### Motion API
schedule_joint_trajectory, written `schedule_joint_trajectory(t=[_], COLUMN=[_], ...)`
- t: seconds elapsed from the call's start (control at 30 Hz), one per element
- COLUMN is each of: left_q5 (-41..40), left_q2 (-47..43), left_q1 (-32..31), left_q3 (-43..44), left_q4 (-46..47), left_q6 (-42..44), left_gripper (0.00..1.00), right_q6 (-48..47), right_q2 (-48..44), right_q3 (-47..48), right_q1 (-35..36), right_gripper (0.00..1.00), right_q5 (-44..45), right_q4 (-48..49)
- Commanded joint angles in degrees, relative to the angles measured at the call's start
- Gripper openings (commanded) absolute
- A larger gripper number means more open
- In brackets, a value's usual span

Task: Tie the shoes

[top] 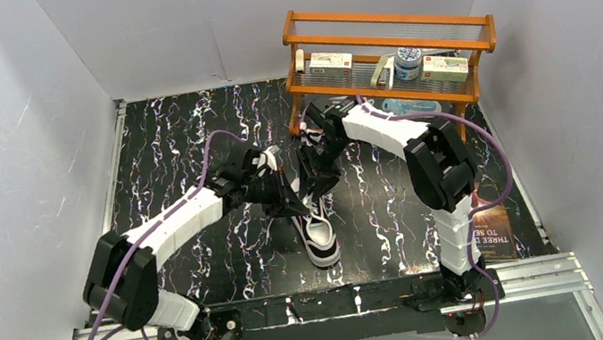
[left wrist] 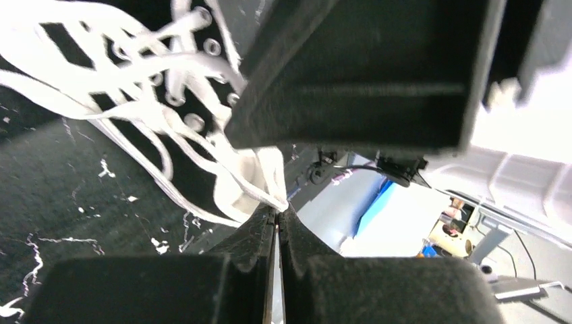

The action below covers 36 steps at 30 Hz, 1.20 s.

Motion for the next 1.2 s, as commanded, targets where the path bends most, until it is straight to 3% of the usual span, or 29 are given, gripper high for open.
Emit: schedule_joint_trajectory(t=[0.0,0.1,0.27,0.47,0.57,0.73,0.83,1.03,1.17], left_q5=[5.2,5.6,6.3,8.1,8.4,9.1,9.8,9.7,8.2], left_q2=[-6.9,-7.7,-8.5,-5.8,-5.0,-4.7,-5.1,-5.8,-5.6], left_q1=[-0.3,-0.3,-0.3,-0.3,-0.3,-0.3,-0.3,-0.3,-0.2], left_q3=[-0.5,-0.6,-0.8,-0.5,0.0,0.0,0.1,-0.6,-2.2], left_q4=[-2.3,-2.2,-2.3,-2.1,-1.8,-1.6,-0.5,-0.7,-2.3], left_q6=[-1.1,-1.0,-0.6,0.6,1.5,2.0,2.0,2.4,1.2], left_gripper=[0.0,0.0,0.0,0.0,0.0,0.0,0.0,0.0,0.0], right_q6=[-7.6,-8.0,0.9,9.1,12.4,17.9,20.6,21.3,16.8], right_q2=[-7.5,-11.3,-17.3,-20.1,-19.2,-17.9,-17.9,-21.2,-21.6], right_q3=[2.7,-1.2,-8.8,-12.9,-15.0,-15.7,-17.7,-19.9,-20.5], right_q1=[-2.3,-2.7,-1.4,-0.7,1.3,2.7,3.7,3.2,1.9], right_gripper=[0.62,0.69,0.69,0.7,0.64,0.47,0.44,0.52,0.57], right_q5=[8.0,7.9,-0.1,-1.8,-3.6,-4.5,-3.5,6.2,4.2], right_q4=[-6.9,-7.3,1.3,8.5,12.2,16.6,18.0,17.5,16.6])
